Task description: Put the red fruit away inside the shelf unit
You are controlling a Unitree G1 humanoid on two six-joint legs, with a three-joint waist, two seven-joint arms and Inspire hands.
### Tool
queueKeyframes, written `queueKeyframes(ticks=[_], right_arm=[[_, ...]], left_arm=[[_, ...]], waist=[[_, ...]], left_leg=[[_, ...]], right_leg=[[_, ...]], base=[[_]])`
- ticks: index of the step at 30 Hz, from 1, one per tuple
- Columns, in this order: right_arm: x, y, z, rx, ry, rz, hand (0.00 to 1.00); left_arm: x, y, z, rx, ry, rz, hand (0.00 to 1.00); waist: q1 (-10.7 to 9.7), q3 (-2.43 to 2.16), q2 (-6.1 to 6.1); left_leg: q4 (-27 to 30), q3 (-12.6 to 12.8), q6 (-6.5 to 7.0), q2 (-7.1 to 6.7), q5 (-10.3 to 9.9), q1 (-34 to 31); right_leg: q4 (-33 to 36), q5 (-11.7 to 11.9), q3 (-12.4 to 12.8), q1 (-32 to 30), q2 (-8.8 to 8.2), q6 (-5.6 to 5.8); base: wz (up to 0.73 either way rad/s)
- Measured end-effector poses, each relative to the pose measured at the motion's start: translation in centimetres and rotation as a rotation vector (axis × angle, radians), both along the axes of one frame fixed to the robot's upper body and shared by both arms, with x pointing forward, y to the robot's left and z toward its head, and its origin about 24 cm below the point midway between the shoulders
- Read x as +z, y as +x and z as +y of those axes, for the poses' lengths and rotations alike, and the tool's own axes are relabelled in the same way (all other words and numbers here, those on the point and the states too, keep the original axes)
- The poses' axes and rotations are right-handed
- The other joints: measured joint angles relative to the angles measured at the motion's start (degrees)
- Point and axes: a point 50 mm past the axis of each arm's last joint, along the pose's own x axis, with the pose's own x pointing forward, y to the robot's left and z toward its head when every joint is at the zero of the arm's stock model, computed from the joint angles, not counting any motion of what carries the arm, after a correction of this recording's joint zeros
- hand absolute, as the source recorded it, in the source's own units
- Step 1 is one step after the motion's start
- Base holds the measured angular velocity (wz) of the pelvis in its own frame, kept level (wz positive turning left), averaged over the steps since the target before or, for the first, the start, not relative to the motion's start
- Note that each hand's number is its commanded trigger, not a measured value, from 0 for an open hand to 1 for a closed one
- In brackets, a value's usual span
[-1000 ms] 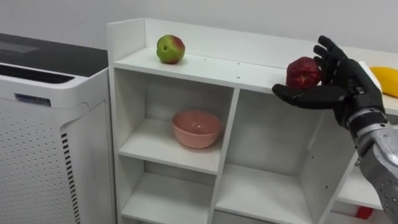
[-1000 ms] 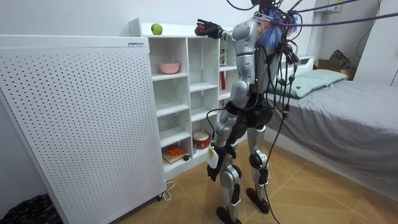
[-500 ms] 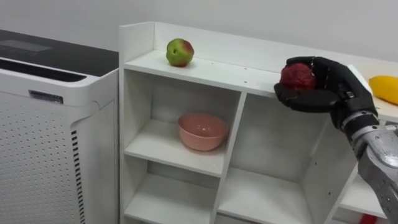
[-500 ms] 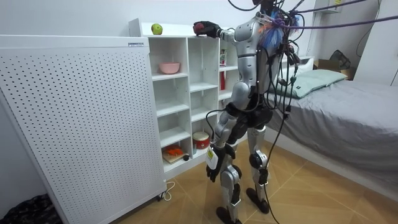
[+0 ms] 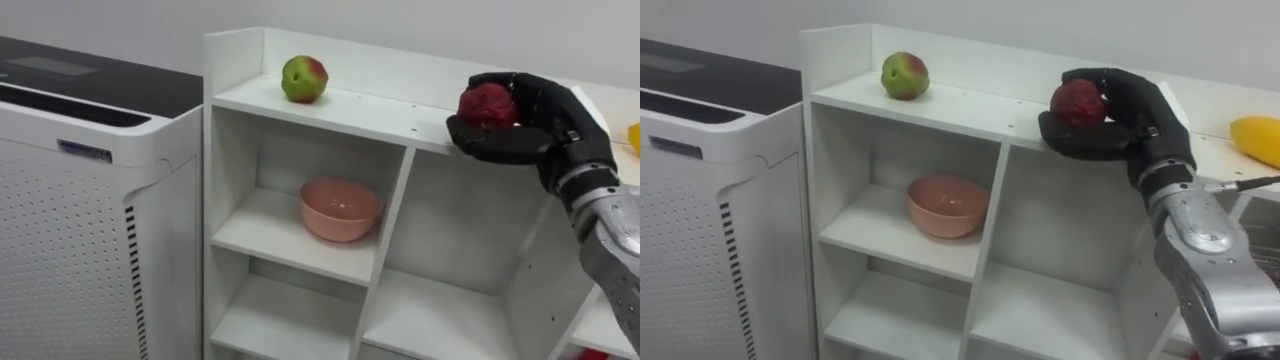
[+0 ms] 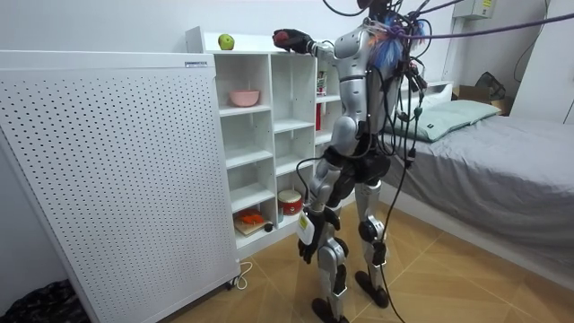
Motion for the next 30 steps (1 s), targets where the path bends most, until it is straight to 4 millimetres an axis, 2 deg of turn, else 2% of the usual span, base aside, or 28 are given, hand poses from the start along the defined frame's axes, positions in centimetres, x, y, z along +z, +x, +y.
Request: queueKeyframes(ticks=[2, 4, 7, 9, 11, 13, 15, 16, 19, 21, 24, 27, 28, 30], right_arm=[[-0.1, -0.4, 0.6, 0.035, 0.037, -0.014, 1.00], [-0.6, -1.3, 1.3, 0.077, 0.073, -0.027, 1.00], [-2.2, -2.7, 2.6, 0.155, 0.164, -0.008, 1.00], [-4.5, -3.8, 3.1, 0.184, 0.237, 0.048, 1.00], [-6.1, -4.5, 3.5, 0.219, 0.310, 0.104, 1.00], [-7.3, -4.9, 3.6, 0.229, 0.374, 0.147, 1.00], [-8.6, -5.3, 3.5, 0.207, 0.403, 0.188, 1.00], [-8.8, -5.4, 3.5, 0.204, 0.406, 0.194, 1.00], [-9.9, -5.3, 3.9, 0.208, 0.463, 0.215, 1.00], [-12.6, -5.0, 3.9, 0.162, 0.517, 0.298, 1.00], [-15.7, -5.1, 3.8, 0.106, 0.536, 0.410, 1.00], [-18.8, -5.6, 3.8, 0.049, 0.574, 0.528, 1.00], [-19.1, -5.6, 3.8, 0.042, 0.578, 0.538, 1.00], [-19.6, -5.7, 3.7, 0.034, 0.600, 0.554, 1.00]], left_arm=[[-0.1, 0.0, -0.1, 0.003, 0.005, -0.001, 0.00], [-0.1, -0.1, -0.1, 0.005, 0.013, -0.004, 0.00], [-0.2, -0.3, -0.3, 0.010, 0.022, 0.002, 0.00], [-0.3, -0.5, -0.4, 0.014, 0.020, 0.013, 0.00], [-0.5, -0.7, -0.6, 0.023, 0.019, 0.016, 0.00], [-0.6, -0.8, -1.0, 0.025, 0.014, 0.022, 0.00], [-0.8, -0.7, -1.6, 0.010, 0.003, 0.028, 0.00], [-0.8, -0.6, -1.6, 0.008, 0.002, 0.028, 0.00], [-0.9, 0.0, -2.1, -0.009, -0.007, 0.020, 0.00], [-1.1, 1.0, -2.5, 0.018, -0.031, -0.006, 0.00], [-1.2, 2.4, -3.2, 0.040, -0.058, -0.040, 0.00], [-1.2, 3.2, -3.6, 0.042, -0.066, -0.069, 0.00], [-1.2, 3.3, -3.7, 0.042, -0.067, -0.069, 0.00], [-1.1, 3.8, -3.7, 0.042, -0.067, -0.082, 0.00]], waist=[[-0.4, 0.29, 0.41], [-1.0, 0.38, 0.76], [-1.7, -0.06, 1.55], [-1.9, -0.53, 2.41], [-1.9, -0.81, 3.11], [-2.3, -0.80, 3.88], [-2.6, -1.10, 5.05], [-2.6, -1.14, 5.20], [-3.0, -0.70, 6.06], [-3.5, -0.54, 6.01], [-3.3, 0.18, 6.29], [-3.4, 0.50, 6.41], [-3.4, 0.55, 6.42], [-3.4, 0.99, 6.35]], left_leg=[[0.0, 0.1, 0.00, 0.00, 0.0, 0.2], [0.0, 0.1, 0.00, 0.00, 0.0, 0.3], [-0.2, 0.9, -0.01, 0.06, 0.0, 0.6], [-0.5, 1.5, 0.03, 0.09, 0.0, 0.8], [-0.5, 2.3, 0.05, 0.22, -0.1, 0.6], [-0.3, 2.4, 0.08, 0.23, 0.0, 0.3], [-0.3, 2.9, 0.11, 0.31, 0.2, -0.5], [-0.3, 3.0, 0.09, 0.33, 0.3, -0.8], [0.8, 3.5, 0.09, 0.62, 0.5, -2.8], [3.1, 4.1, 0.15, 0.68, 0.5, -5.5], [6.5, 4.4, 0.54, 0.44, 0.3, -10.5], [9.5, 4.8, 1.12, 0.18, -0.3, -14.8], [10.0, 4.9, 1.15, 0.12, -0.3, -15.7], [12.6, 5.2, 1.27, -0.04, -0.4, -19.7]], right_leg=[[0.0, 0.0, 0.9, 0.2, 0.06, 0.00], [0.0, 0.0, 1.1, 0.5, 0.09, 0.00], [-0.1, 0.0, 1.8, 0.5, 0.10, 0.00], [0.0, 0.0, 1.8, 0.4, 0.00, 0.00], [0.1, 0.0, 2.0, 0.0, -0.04, 0.00], [0.3, 0.1, 2.4, -0.6, -0.06, -0.15], [1.1, 0.2, 2.9, -2.0, -0.14, -0.27], [1.3, 0.2, 3.0, -2.5, -0.16, -0.27], [3.3, 0.2, 3.9, -5.1, -0.18, -0.27], [6.0, -0.2, 4.2, -8.6, -0.69, -0.59], [10.6, -1.0, 4.7, -14.4, -1.69, -0.86], [15.7, -2.6, 5.6, -19.6, -2.78, -1.02], [16.8, -2.8, 5.8, -20.8, -3.09, -1.06], [19.4, -4.0, 6.3, -24.9, -3.62, -1.21]], base=[[-0.04], [0.00], [-0.12], [-0.14], [-0.17], [-0.12], [-0.12], [-0.14], [-0.10], [-0.06], [-0.07], [-0.05], [0.00], [0.00]])
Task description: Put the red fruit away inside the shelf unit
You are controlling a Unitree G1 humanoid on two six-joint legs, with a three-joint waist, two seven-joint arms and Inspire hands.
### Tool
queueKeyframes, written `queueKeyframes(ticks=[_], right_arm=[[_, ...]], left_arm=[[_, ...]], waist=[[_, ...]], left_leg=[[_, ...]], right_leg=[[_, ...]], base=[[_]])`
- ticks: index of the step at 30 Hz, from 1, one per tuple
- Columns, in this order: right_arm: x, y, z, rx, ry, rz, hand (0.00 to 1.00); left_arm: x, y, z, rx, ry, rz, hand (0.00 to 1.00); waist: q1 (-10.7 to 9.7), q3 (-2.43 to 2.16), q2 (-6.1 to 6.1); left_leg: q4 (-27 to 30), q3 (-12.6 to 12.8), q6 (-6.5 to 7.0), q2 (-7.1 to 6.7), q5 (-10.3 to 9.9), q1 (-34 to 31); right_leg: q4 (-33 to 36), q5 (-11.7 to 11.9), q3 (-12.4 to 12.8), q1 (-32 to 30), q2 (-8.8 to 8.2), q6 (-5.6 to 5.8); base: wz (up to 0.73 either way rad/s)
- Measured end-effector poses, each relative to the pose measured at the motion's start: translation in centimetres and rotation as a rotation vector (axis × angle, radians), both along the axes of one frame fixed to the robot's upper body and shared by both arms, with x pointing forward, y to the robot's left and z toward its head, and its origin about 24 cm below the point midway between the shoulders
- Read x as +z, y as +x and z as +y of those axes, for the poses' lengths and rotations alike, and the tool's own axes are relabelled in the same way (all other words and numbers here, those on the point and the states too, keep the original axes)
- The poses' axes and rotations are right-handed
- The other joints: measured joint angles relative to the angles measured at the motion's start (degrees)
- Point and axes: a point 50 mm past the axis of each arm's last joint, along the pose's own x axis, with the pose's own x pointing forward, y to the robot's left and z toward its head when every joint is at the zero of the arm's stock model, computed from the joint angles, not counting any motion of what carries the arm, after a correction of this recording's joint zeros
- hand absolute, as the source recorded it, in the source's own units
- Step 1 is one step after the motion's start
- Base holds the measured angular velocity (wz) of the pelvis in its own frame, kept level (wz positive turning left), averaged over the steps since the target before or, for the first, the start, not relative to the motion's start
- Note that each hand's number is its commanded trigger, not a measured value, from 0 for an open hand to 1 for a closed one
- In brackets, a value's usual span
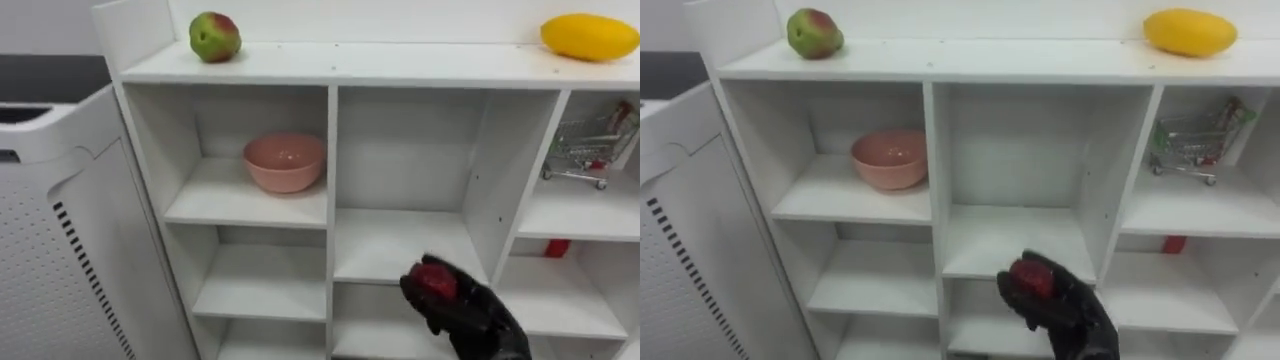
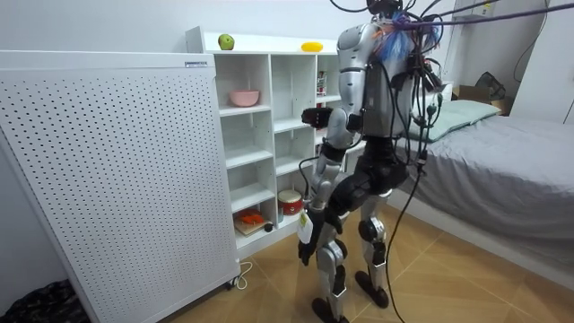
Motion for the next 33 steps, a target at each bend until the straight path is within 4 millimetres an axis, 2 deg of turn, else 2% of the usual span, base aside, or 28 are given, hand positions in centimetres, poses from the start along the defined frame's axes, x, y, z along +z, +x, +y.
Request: queueKeyframes(ticks=[4, 7, 12, 16, 18, 22, 24, 28, 33], right_arm=[[-1.0, -0.3, -0.3, -0.022, 0.047, 0.044, 1.00], [-1.3, -0.4, -0.3, -0.038, 0.101, 0.056, 1.00], [-2.2, -0.4, -0.8, -0.091, 0.226, 0.087, 1.00], [-1.8, -0.2, -1.6, -0.134, 0.302, 0.073, 1.00], [-1.4, 0.5, -1.8, -0.153, 0.329, 0.070, 1.00], [-0.1, 1.5, -2.3, -0.191, 0.412, 0.046, 1.00], [1.2, 2.7, -2.3, -0.196, 0.455, 0.015, 1.00], [2.5, 3.8, -2.6, -0.205, 0.494, -0.013, 1.00], [5.0, 5.3, -3.8, -0.232, 0.557, -0.071, 1.00]], left_arm=[[0.0, -0.1, -0.1, -0.009, 0.009, -0.007, 0.00], [-0.1, -0.1, -0.3, -0.018, 0.019, -0.010, 0.00], [0.0, 0.5, -0.6, 0.046, 0.004, -0.044, 0.00], [0.0, 0.7, -0.6, 0.096, -0.003, -0.064, 0.00], [0.1, 0.8, -0.5, 0.121, -0.001, -0.073, 0.00], [0.2, 1.3, -0.6, 0.160, 0.000, -0.104, 0.00], [0.3, 1.5, -0.7, 0.169, 0.000, -0.117, 0.00], [0.3, 1.4, -0.6, 0.201, -0.010, -0.117, 0.00], [0.5, 1.7, 0.0, 0.253, -0.017, -0.139, 0.00]], waist=[[-0.1, 0.03, -0.01], [0.2, 0.06, -0.02], [0.4, 0.19, 0.29], [0.5, 0.32, 0.52], [0.6, 0.41, 0.65], [2.0, 0.44, 0.71], [2.8, 0.45, 0.69], [3.7, 0.47, 0.61], [5.0, 0.53, 0.53]], left_leg=[[2.8, -0.1, 0.02, -0.14, 0.0, -4.8], [5.1, 0.4, -0.03, 0.25, -0.3, -8.6], [8.7, 0.4, -0.12, 0.36, -0.5, -15.0], [11.7, 0.4, -0.27, 0.37, -0.9, -19.9], [13.3, 0.4, -0.38, 0.53, -1.2, -22.5], [16.3, 0.2, -0.76, 0.68, -1.8, -26.9], [18.3, -0.1, -0.95, 0.72, -2.1, -30.0], [20.3, -0.4, -1.05, 0.65, -2.3, -33.5], [24.7, -0.5, -0.98, 0.66, -3.2, -39.4]], right_leg=[[3.1, -0.6, 0.4, -4.8, -0.29, -0.34], [5.6, -0.9, 1.1, -8.9, -0.19, -0.71], [9.9, -1.8, 1.2, -15.6, -0.68, -1.34], [13.6, -2.7, 1.1, -20.7, -1.47, -1.97], [15.4, -3.1, 1.2, -23.4, -1.59, -2.32], [18.7, -4.1, 1.4, -27.8, -1.67, -2.84], [20.7, -4.7, 1.3, -30.8, -1.91, -3.21], [23.1, -5.4, 1.1, -34.0, -2.26, -3.50], [27.4, -6.4, 0.8, -39.6, -3.28, -4.06]], base=[[0.04], [-0.07], [0.01], [0.03], [0.00], [0.02], [0.09], [0.11], [0.04]])
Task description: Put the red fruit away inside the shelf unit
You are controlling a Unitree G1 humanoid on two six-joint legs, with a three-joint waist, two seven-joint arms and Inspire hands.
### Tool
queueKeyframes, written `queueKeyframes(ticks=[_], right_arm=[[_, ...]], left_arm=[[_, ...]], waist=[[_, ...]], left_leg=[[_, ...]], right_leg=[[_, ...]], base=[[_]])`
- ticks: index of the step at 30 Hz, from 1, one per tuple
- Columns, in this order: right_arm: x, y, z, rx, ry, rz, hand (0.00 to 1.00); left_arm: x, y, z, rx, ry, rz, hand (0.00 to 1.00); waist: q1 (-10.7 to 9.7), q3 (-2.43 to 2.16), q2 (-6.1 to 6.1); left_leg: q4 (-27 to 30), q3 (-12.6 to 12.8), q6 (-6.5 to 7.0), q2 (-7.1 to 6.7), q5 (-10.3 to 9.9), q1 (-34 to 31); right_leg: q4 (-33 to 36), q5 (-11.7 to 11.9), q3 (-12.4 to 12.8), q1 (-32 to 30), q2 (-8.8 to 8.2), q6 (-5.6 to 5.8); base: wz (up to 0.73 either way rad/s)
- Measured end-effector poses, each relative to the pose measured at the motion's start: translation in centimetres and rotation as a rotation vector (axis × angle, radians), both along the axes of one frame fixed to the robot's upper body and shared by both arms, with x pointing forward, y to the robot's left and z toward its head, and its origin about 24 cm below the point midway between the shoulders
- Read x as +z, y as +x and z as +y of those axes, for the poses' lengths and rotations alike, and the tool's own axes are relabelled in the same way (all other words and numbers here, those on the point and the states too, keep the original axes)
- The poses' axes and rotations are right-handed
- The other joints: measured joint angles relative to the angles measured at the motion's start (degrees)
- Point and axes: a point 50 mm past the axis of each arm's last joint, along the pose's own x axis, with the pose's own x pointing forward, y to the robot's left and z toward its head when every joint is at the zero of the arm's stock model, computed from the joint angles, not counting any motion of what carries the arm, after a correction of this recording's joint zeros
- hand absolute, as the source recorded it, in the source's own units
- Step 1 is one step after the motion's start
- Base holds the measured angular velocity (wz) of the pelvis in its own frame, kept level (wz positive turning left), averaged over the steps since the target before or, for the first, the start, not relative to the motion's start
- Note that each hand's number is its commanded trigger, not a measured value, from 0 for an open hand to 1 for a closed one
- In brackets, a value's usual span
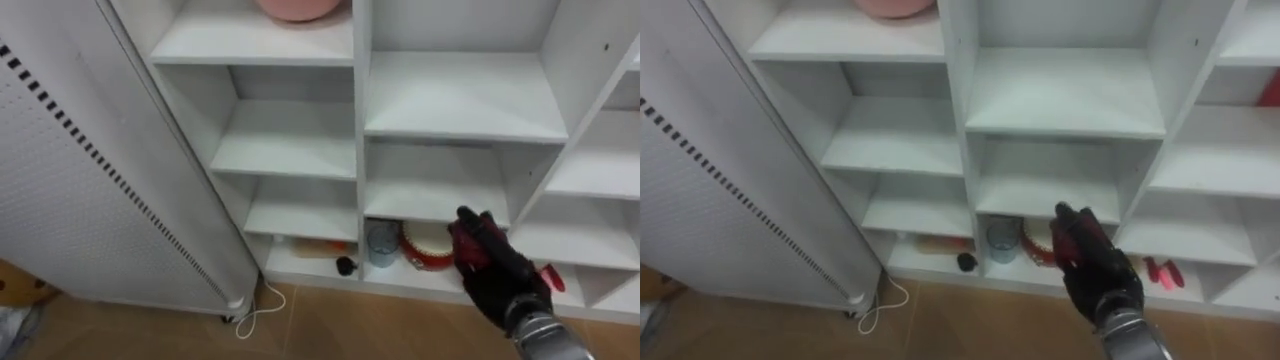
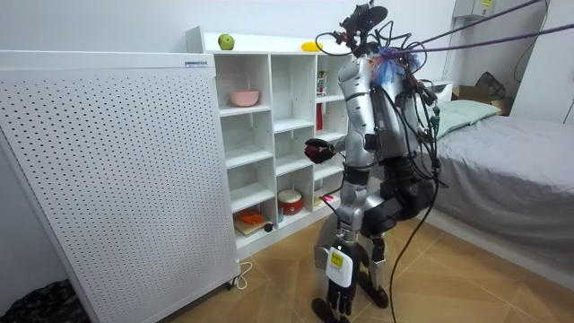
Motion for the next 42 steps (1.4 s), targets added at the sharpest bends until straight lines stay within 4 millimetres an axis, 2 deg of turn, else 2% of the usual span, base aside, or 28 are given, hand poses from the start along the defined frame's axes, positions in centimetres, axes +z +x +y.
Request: queueKeyframes(ticks=[4, 7, 9, 15, 19, 24, 25, 26, 29, 33, 42], right_arm=[[0.6, 0.2, -0.8, -0.034, 0.053, -0.019, 1.00], [2.4, 1.0, -1.1, -0.045, 0.066, -0.063, 1.00], [4.3, 1.7, -1.2, -0.057, 0.070, -0.098, 1.00], [7.2, 2.6, -1.4, -0.120, 0.139, -0.141, 1.00], [8.0, 2.6, -2.0, -0.177, 0.160, -0.141, 1.00], [8.8, 2.6, -2.3, -0.208, 0.193, -0.129, 1.00], [9.0, 2.6, -2.3, -0.214, 0.193, -0.129, 0.58], [9.4, 2.7, -2.6, -0.229, 0.193, -0.133, 0.00], [10.4, 2.7, -3.0, -0.255, 0.199, -0.133, 0.00], [10.4, 2.6, -3.2, -0.283, 0.206, -0.085, 0.00], [11.0, 2.6, -3.4, -0.348, 0.241, 0.006, 0.00]], left_arm=[[0.1, 0.0, 0.4, 0.016, 0.003, -0.003, 0.00], [0.3, 0.0, 0.8, 0.023, 0.007, -0.022, 0.00], [0.7, 0.5, 1.2, 0.015, 0.016, -0.054, 0.00], [0.9, -0.3, 1.7, 0.016, 0.037, -0.070, 0.00], [1.0, -0.4, 1.5, 0.013, 0.033, -0.081, 0.00], [1.0, -1.6, 1.4, 0.015, 0.024, -0.074, 0.00], [1.0, -1.7, 1.4, 0.016, 0.023, -0.074, 0.00], [1.0, -1.9, 1.4, 0.018, 0.022, -0.075, 0.00], [1.1, -2.5, 1.5, 0.019, 0.020, -0.080, 0.00], [1.2, -3.4, 2.0, 0.018, 0.031, -0.063, 0.00], [1.2, -3.5, 2.1, 0.017, 0.034, -0.060, 0.00]], waist=[[0.0, 0.01, -0.04], [0.0, 0.00, -0.10], [0.0, -0.03, -0.15], [0.0, -0.11, -0.22], [0.2, -0.16, -0.19], [0.1, -0.20, -0.12], [0.0, -0.20, -0.12], [0.0, -0.21, -0.10], [0.2, -0.22, -0.09], [0.4, -0.36, 0.14], [0.6, -0.74, 0.75]], left_leg=[[2.6, 0.0, 0.42, -0.34, -1.1, -1.7], [5.1, 0.2, 0.72, -0.48, -1.7, -4.6], [6.4, 0.4, 0.92, -0.58, -1.9, -7.0], [8.0, 0.4, 1.26, -0.58, -2.4, -8.5], [8.6, 0.5, 1.53, -0.78, -2.6, -8.8], [10.9, 0.6, 1.70, -1.46, -3.8, -8.8], [11.1, 0.6, 1.74, -1.52, -3.9, -8.9], [11.5, 0.6, 1.89, -1.58, -4.0, -8.9], [12.3, 0.6, 1.99, -1.60, -4.3, -8.9], [13.2, 0.3, 2.01, -1.52, -4.5, -8.9], [13.7, 0.2, 2.17, -1.64, -4.6, -8.9]], right_leg=[[2.6, -1.5, -0.1, -1.3, -0.87, 0.25], [5.2, -2.1, 0.4, -4.3, -1.43, 0.36], [6.7, -2.3, 0.4, -6.7, -2.20, 0.15], [7.9, -2.8, 0.2, -7.8, -2.81, 0.25], [8.8, -3.2, 0.2, -8.0, -3.26, 0.52], [10.8, -4.3, 0.9, -8.1, -3.47, 0.95], [11.1, -4.4, 0.9, -8.1, -3.57, 0.99], [11.7, -4.7, 0.9, -8.1, -3.98, 0.99], [12.4, -5.0, 1.0, -8.1, -4.08, 1.09], [12.8, -5.0, 0.6, -7.7, -4.02, 1.04], [13.3, -5.2, 0.4, -7.5, -4.08, 1.33]], base=[[0.09], [0.01], [0.05], [0.02], [0.06], [-0.01], [0.07], [0.08], [0.03], [0.00], [0.00]])
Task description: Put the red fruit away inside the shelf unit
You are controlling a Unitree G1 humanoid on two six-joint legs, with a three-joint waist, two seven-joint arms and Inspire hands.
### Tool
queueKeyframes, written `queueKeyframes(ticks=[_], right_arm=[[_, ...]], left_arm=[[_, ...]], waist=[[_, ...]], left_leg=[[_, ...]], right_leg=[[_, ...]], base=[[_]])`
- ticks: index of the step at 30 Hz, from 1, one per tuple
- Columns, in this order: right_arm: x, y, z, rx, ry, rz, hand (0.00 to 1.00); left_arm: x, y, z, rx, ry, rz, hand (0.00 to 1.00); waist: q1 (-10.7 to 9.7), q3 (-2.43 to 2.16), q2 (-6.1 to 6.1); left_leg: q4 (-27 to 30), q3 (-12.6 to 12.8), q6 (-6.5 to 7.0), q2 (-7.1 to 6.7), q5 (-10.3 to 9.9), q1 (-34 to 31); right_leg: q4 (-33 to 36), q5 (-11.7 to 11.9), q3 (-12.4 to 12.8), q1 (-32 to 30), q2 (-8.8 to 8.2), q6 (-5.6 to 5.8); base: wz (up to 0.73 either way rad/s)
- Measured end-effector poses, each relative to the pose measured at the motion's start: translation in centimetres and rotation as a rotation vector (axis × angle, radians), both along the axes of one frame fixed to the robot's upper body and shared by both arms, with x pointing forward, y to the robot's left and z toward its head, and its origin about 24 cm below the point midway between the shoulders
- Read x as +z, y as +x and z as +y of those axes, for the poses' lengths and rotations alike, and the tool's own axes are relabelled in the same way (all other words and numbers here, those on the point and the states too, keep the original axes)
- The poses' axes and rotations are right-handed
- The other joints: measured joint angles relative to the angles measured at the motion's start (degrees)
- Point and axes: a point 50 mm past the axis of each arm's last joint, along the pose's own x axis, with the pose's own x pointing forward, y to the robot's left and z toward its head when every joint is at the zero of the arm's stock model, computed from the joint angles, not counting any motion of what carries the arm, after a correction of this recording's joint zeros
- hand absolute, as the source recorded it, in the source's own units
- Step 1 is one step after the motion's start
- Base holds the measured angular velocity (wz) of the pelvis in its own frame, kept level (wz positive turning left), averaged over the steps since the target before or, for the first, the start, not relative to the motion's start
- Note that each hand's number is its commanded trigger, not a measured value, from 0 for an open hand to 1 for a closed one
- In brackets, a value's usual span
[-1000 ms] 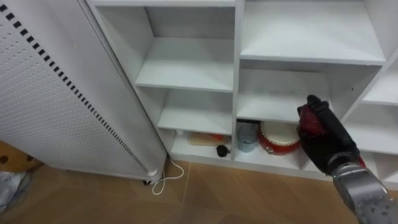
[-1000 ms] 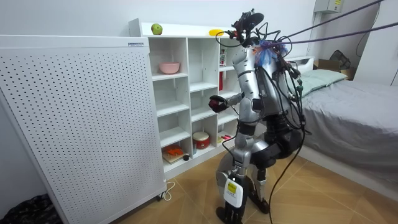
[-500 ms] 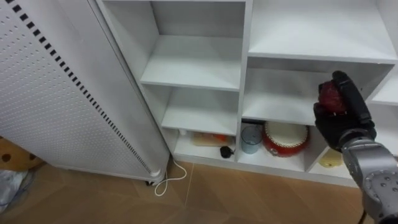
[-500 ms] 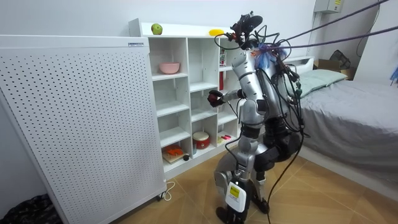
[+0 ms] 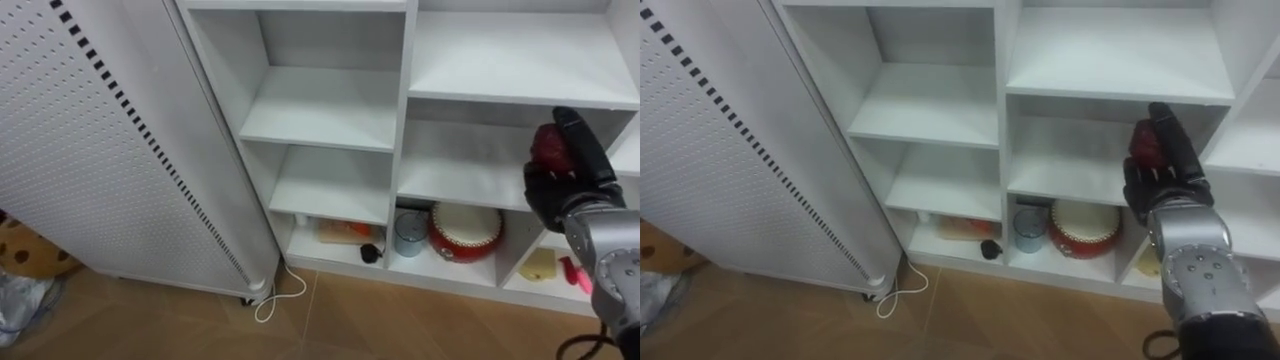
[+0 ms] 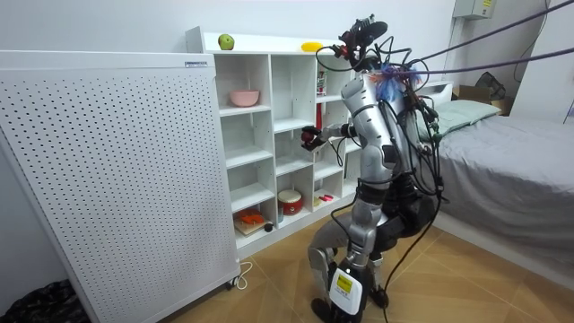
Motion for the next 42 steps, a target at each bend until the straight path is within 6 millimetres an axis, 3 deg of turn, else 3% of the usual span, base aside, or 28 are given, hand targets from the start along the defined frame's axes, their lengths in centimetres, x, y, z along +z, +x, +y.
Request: queueKeyframes(ticks=[6, 18, 29, 34, 42], right_arm=[[0.1, -0.3, -0.8, -0.039, 0.010, 0.057, 0.00], [0.4, -0.5, -1.4, -0.066, 0.015, 0.067, 0.00], [-1.0, -0.9, -1.7, -0.075, 0.023, 0.128, 0.00], [-2.0, -1.1, -1.8, -0.063, 0.067, 0.132, 0.00], [-7.6, -2.6, -2.6, -0.060, 0.103, 0.157, 0.00]], left_arm=[[0.0, -0.1, 0.0, -0.001, 0.004, 0.002, 0.00], [0.0, -0.4, -0.2, -0.023, 0.034, -0.005, 0.00], [0.1, -0.4, 0.0, -0.019, 0.072, -0.023, 0.00], [0.1, -0.4, 0.1, -0.016, 0.073, -0.024, 0.00], [-0.3, -1.1, 0.4, -0.022, 0.052, 0.032, 0.00]], waist=[[1.0, 0.04, 0.10], [0.9, 0.04, 0.42], [0.9, 0.12, 0.52], [1.0, 0.18, 0.51], [2.6, 0.86, 0.68]], left_leg=[[0.0, 0.0, 0.06, 0.01, 0.0, 0.3], [-0.4, -0.7, 0.14, -0.75, -0.1, 0.6], [-3.5, -0.1, 0.23, -0.72, -0.1, 5.0], [-4.6, -0.1, 0.24, -0.12, -0.1, 6.9], [-11.0, 0.6, 0.22, 1.53, -0.2, 17.9]], right_leg=[[-0.1, -0.1, -0.1, 0.4, 0.01, 0.04], [-0.4, -0.6, -0.3, 1.2, -0.49, 0.69], [-3.4, -0.5, -0.6, 5.3, -0.54, 1.19], [-5.1, -0.2, -0.6, 7.4, 0.21, 1.36], [-13.2, 1.3, -2.0, 18.7, 2.11, 1.99]], base=[[0.00], [0.04], [0.00], [-0.02], [-0.07]])
